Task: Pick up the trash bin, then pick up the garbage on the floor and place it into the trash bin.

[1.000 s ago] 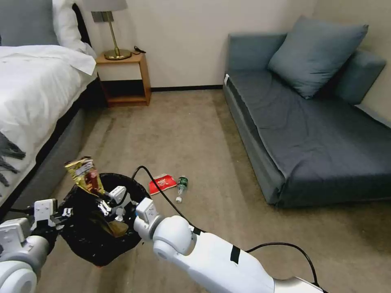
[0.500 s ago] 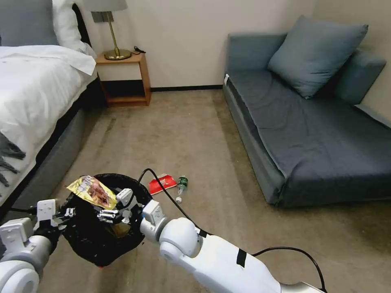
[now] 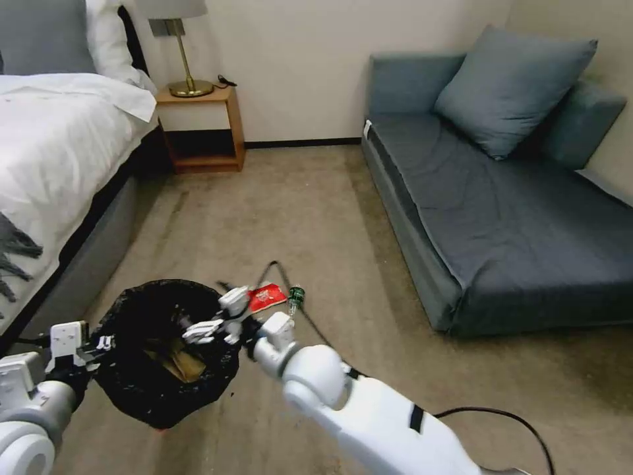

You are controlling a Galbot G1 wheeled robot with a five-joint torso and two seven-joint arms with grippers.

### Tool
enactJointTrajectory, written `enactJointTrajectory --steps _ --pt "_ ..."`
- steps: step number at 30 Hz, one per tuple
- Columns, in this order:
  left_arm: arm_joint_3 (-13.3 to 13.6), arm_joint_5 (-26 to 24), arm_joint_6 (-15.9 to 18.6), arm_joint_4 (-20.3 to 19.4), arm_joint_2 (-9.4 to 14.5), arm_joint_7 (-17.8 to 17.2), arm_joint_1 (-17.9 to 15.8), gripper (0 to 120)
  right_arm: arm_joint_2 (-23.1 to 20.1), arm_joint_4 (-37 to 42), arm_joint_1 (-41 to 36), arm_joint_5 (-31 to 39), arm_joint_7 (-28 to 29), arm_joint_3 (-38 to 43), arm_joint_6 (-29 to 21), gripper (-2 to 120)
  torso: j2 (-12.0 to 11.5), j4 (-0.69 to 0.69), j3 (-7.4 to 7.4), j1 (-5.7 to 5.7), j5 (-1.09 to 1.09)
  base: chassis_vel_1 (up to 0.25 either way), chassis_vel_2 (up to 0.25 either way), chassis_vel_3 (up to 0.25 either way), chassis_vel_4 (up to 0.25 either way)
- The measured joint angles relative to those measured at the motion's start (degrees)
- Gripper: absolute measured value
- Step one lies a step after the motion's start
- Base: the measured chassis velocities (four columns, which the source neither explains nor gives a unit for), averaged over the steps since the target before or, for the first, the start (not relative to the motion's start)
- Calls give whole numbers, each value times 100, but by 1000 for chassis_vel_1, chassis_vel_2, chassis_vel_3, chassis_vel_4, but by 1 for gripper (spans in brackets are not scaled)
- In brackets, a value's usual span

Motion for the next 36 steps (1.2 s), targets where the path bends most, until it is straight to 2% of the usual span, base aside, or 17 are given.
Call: enactJointTrajectory --steps 3,4,6,8,9,11,16,26,36 --pt "-97 -97 -2 69 21 -1 -17 6 -427 309 -656 -341 -45 805 546 100 0 1 0 0 0 0 0 0 0" --pt "-97 -97 -2 69 21 -1 -17 6 -427 309 -656 -341 -45 805 546 100 0 1 0 0 0 0 0 0 0" --pt "-169 -168 -2 110 39 -4 -46 6 -548 370 -1113 -709 -154 1374 926 100 0 0 0 0 0 0 0 0 0" --pt "-229 -223 -2 149 53 -9 -67 6 -578 443 -1584 -1001 -232 1805 1185 100 0 -1 0 -1 1 0 0 0 0" --pt "-229 -223 -2 149 53 -9 -67 6 -578 443 -1584 -1001 -232 1805 1185 100 0 -1 0 -1 1 0 0 0 0" --pt "-288 -277 -2 174 69 -13 -71 6 -532 527 -2190 -1257 -318 2282 1544 100 0 -1 -1 0 -1 0 0 0 0" --pt "-344 -318 2 143 64 -15 -37 6 -406 640 -2966 -1344 -479 2758 2003 100 0 0 -1 0 0 0 0 0 0" --pt "-425 -343 15 66 38 -27 -14 6 -381 763 -3366 -1383 -592 2852 2256 100 1 2 -1 -1 -2 -28 28 28 -25" --pt "-520 -415 23 107 61 -57 -87 6 -337 627 -3291 -1568 -496 2663 2169 100 0 1 0 0 -3 -163 168 159 -171"
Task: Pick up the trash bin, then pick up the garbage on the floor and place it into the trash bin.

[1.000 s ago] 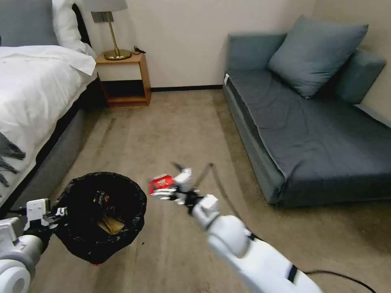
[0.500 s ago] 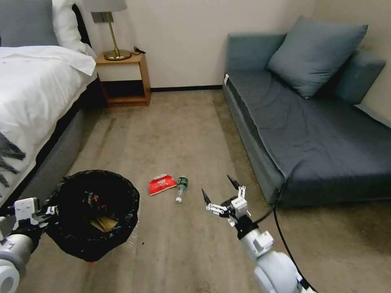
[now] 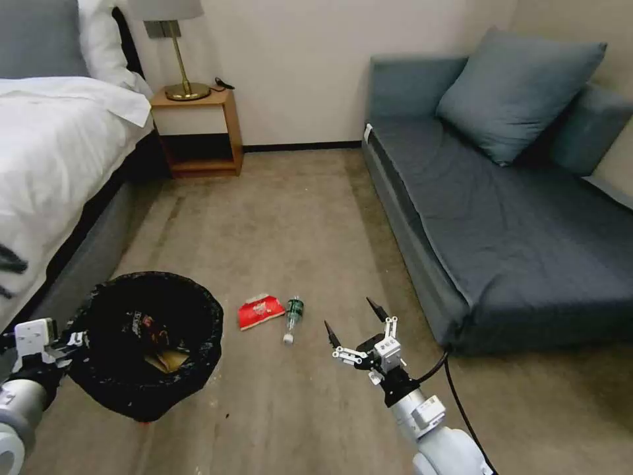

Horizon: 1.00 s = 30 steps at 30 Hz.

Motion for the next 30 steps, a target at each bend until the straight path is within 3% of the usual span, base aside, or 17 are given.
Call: enactJointTrajectory --steps 30 --pt "25 0 10 229 27 -25 -142 6 -154 -322 314 61 25 -413 -331 100 0 -1 0 0 2 -158 159 157 -160"
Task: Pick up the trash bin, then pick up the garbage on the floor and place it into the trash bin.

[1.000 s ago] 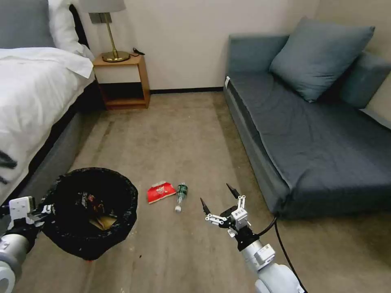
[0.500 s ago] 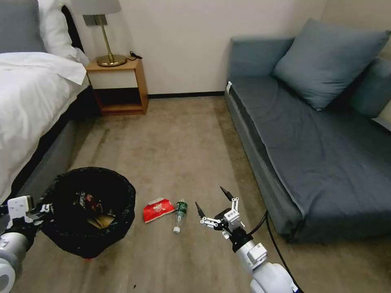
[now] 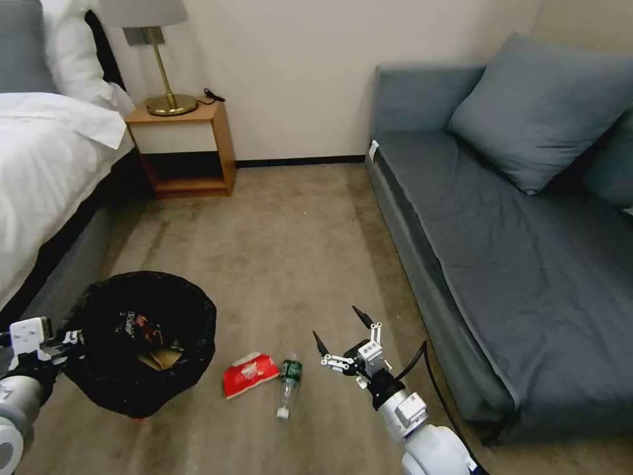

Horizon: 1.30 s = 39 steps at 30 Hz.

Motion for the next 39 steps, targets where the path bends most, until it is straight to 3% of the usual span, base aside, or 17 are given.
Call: enactJointTrajectory --steps 8,10,14,15,19,20,24,29,33,39 --pt "-29 -24 0 18 27 -8 -40 6 -492 59 243 413 -272 -478 -904 100 -1 -1 1 1 -2 -146 157 136 -150" --pt "-30 -25 -1 8 26 -9 -40 6 -573 -12 360 397 -361 -565 -926 100 0 -2 1 0 -1 -89 -12 17 -71" --pt "4 -8 2 -62 -49 -27 -29 6 -1080 -844 1307 -100 -1321 -958 -406 100 0 1 0 0 0 0 0 0 0" --pt "4 -8 2 -62 -49 -27 -29 6 -1080 -844 1307 -100 -1321 -958 -406 100 0 1 0 0 0 0 0 0 0" --pt "18 32 4 -87 -121 -28 18 6 -1498 -1708 2386 -597 -2697 -1569 407 100 -1 1 0 0 -1 0 0 0 0" --pt "18 32 4 -87 -121 -28 18 6 -1498 -1708 2386 -597 -2697 -1569 407 100 -1 1 0 0 -1 0 0 0 0" --pt "-10 43 4 -90 -140 -27 48 6 -1244 -2592 3392 -1351 -3709 -2086 1256 100 -1 0 1 0 0 0 0 0 0" --pt "-28 44 14 -161 -147 -27 60 6 -921 -3118 3943 -1809 -3971 -2352 1602 100 -1 2 1 0 -1 0 0 0 0" --pt "-60 43 19 -206 -159 -18 101 6 -593 -3593 4409 -2607 -4271 -2665 2025 100 0 1 0 0 -1 0 0 0 0" --pt "-58 41 23 -220 -170 -18 106 6 -363 -3918 4619 -3158 -4343 -2915 2313 100 0 0 0 0 -2 0 0 0 0"
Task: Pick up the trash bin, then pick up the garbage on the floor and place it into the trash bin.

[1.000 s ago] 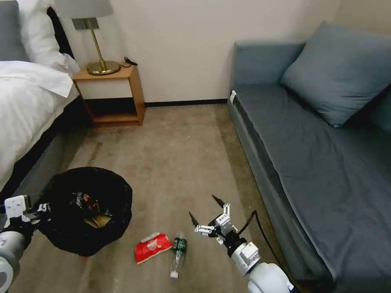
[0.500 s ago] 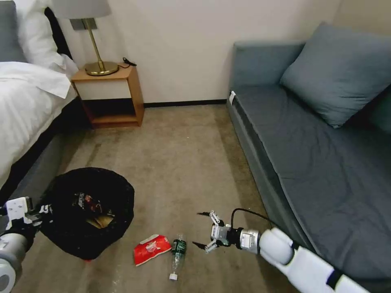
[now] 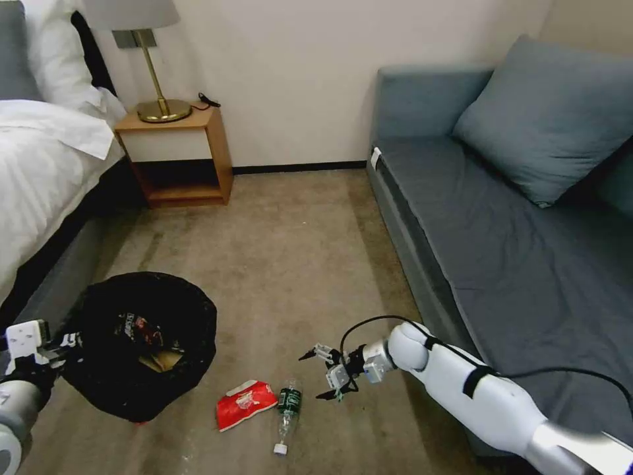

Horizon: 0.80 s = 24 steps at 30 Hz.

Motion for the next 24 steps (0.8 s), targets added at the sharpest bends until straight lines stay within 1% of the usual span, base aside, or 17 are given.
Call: enactJointTrajectory --steps 4,11,15,18,24 --pt "11 -2 7 -5 0 1 -4 6 342 -337 55 -473 31 -78 199 100 0 0 0 0 0 0 0 0 0" --pt "10 -8 9 -12 -3 4 -7 6 568 -554 112 -634 115 -184 276 100 0 0 0 0 0 0 0 0 0" --pt "-32 -35 12 -32 8 4 16 6 718 -799 239 -644 196 -408 315 100 0 0 0 0 0 0 0 0 0" --pt "-82 -60 16 -40 19 6 40 6 943 -1045 290 -856 281 -454 385 100 0 0 0 0 1 0 0 0 0" --pt "-61 -64 20 -31 -2 8 38 6 1269 -1355 292 -1174 356 -445 468 100 0 0 -1 0 0 0 0 0 0"
